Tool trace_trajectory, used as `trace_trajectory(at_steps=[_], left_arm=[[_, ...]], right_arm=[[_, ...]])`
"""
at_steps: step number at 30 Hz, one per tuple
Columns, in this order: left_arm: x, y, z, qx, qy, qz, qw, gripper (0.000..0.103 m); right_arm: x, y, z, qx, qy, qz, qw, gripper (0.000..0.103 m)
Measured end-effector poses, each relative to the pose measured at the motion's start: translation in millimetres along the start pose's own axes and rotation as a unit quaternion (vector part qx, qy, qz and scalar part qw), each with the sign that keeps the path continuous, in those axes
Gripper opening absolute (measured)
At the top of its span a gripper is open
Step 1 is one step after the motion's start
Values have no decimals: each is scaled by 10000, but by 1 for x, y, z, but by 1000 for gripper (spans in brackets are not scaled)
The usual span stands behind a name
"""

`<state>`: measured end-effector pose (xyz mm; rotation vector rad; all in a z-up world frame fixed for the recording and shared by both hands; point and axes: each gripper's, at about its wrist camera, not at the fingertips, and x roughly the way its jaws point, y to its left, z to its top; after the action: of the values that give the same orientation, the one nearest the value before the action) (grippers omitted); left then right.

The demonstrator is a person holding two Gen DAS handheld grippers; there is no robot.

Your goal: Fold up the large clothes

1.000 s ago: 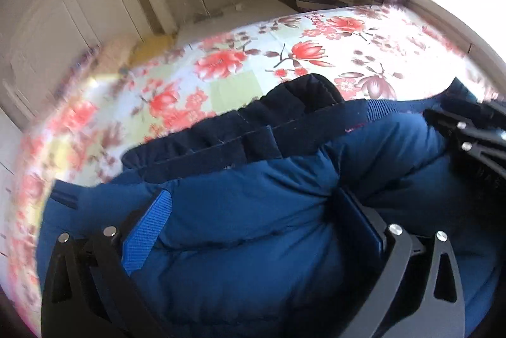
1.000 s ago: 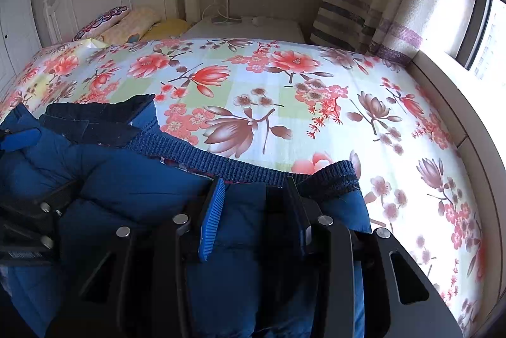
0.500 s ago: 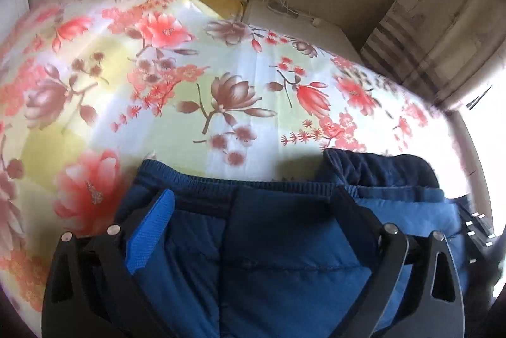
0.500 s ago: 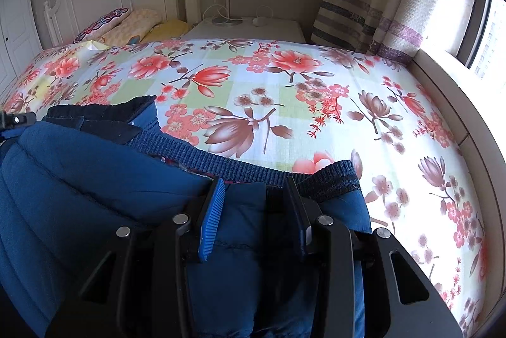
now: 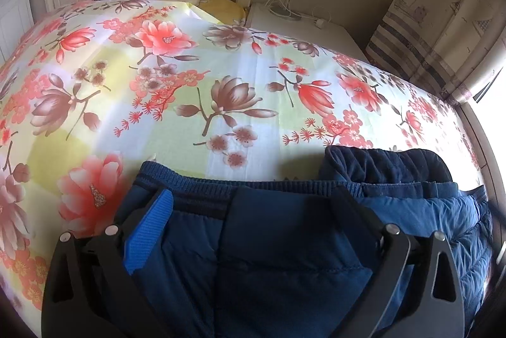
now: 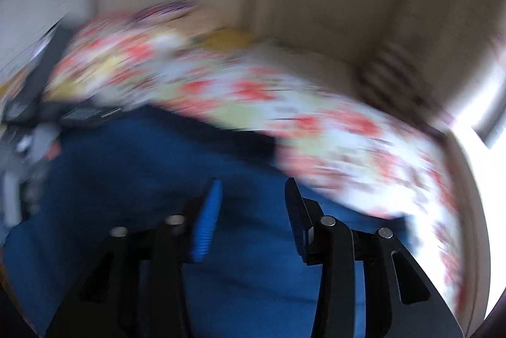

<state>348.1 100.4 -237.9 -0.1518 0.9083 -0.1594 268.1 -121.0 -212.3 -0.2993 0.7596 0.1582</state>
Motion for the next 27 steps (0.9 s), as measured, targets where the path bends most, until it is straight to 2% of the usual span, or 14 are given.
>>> trace_trajectory(at_steps=[1,2,3,4,6,7,11,14,17,18,21,25,26,27], left_arm=[[0,0,0,2,1,-7,10000,100],[0,0,0,2,2,-26,10000,100],[0,1,0,-8,1,-51,10000,100],[0,1,1,-27,-2,-75,10000,100],[-1,1,0,-33,1,-91,10000,100],[-1,0,1,-17,0,-73,10000,100],[-1,3,0,-41,-25,-104,9999,100],[-1,3,0,-42,-28,-104,9999,100],[-1,3,0,-37,-27,-101,9999,100],[-1,3,0,-33,-26,-93,9999,100],[-1,3,-1,-49,-31,-116,9999,100],[-5,4,2,-142,-47,-169,9997,99],[-13,3,1,-173,-145,-40,9997,92],[-23,-1,-1,-153,-309,147,9993,91]], right_arm=[[9,17,-1,-235,98,5,9997,41],[24,40,-4,-657,262,-252,9972,42],[29,53,-7,-952,215,-521,9939,47],[29,52,-7,-965,196,-526,9938,48],[28,36,-7,-652,227,-155,9975,48],[26,16,-7,-274,260,122,9992,48],[19,-56,-18,713,214,-108,9972,48],[22,-122,-46,1589,260,-248,9866,49],[27,-167,-74,2567,61,469,9653,49],[27,-168,-75,2591,40,491,9646,49],[29,-150,-65,2092,138,-5,9778,51],[18,-150,-61,2123,129,11,9771,51],[7,-147,-59,2134,40,-45,9770,53],[-8,-138,-58,2076,-82,-52,9782,54]])
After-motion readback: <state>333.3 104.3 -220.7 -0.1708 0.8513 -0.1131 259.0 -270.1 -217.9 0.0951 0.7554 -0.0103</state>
